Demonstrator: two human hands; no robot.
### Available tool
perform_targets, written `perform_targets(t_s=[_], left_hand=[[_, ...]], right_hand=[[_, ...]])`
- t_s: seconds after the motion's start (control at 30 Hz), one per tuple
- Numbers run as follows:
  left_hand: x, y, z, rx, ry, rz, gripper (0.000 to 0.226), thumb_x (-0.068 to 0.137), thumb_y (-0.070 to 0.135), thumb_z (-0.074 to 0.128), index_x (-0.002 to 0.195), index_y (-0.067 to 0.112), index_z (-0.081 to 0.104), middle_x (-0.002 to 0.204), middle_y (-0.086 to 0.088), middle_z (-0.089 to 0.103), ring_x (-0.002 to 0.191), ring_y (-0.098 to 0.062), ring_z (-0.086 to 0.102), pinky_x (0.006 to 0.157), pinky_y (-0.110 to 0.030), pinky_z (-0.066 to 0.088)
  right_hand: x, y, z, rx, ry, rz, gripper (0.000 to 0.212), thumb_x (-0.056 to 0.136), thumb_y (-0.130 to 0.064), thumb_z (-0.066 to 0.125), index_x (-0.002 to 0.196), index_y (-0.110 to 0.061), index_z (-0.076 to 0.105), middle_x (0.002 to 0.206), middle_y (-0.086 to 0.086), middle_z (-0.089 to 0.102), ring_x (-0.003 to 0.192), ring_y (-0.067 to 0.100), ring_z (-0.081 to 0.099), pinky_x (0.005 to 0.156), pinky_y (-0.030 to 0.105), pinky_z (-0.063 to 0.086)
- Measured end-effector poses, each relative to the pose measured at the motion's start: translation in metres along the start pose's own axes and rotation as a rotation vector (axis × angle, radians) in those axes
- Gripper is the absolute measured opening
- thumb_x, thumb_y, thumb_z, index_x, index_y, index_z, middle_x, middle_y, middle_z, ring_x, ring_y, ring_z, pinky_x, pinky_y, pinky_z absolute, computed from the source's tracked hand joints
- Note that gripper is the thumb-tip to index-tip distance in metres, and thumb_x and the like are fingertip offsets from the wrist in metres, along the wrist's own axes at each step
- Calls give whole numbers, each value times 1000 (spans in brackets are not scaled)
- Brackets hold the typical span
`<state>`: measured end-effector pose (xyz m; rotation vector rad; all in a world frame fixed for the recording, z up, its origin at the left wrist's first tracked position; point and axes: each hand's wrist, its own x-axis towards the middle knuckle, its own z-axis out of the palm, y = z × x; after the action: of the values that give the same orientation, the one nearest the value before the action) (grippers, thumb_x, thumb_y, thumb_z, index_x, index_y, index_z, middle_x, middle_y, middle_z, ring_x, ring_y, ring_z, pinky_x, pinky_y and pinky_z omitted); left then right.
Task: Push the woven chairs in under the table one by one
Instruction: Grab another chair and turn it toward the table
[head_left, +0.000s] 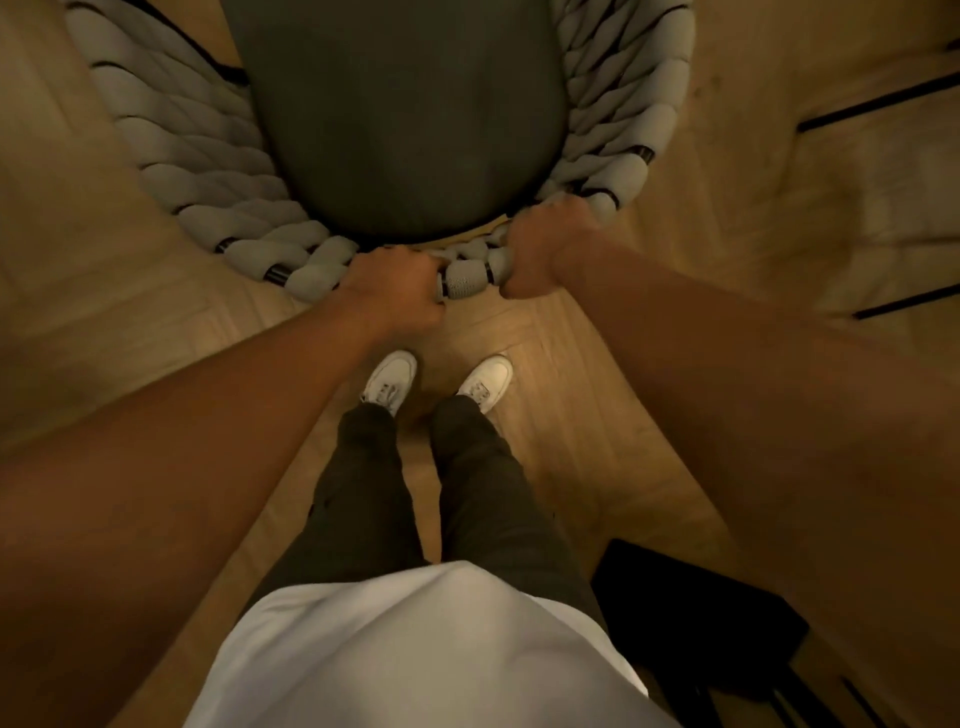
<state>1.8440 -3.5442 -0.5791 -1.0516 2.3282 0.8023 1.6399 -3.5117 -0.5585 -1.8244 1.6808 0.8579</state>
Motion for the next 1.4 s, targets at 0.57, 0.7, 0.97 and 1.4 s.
perform_targets(t_s=[0.57,0.7,0.97,1.4], left_hand=[[-46,-10,15,249,-63,292,31,87,32,60,116,22,63,104,-7,69,93,-30,65,77,-35,46],[-62,-14,24,356,-106,392,38,87,34,64,124,24,61,108,-7,68,98,-29,64,83,-37,48],[-87,-27,48,436,-148,536,40,86,46,67,122,31,59,105,-1,68,97,-25,65,84,-41,52],[-128,-32,68,581,-237,731,42,87,42,63,126,28,60,101,-3,71,91,-26,68,76,-39,56]], right_hand=[[-64,-77,57,198,-87,269,50,79,-68,51,104,-26,60,96,3,61,91,26,58,87,41,45],[-90,-111,81,318,-72,349,49,80,-66,53,103,-24,61,98,4,62,93,26,58,86,40,45],[-119,-170,119,475,-64,468,51,75,-68,52,106,-28,62,97,0,62,97,24,59,88,42,41],[-158,-241,152,664,-49,606,48,78,-68,59,99,-25,59,89,1,59,86,25,54,91,45,41]])
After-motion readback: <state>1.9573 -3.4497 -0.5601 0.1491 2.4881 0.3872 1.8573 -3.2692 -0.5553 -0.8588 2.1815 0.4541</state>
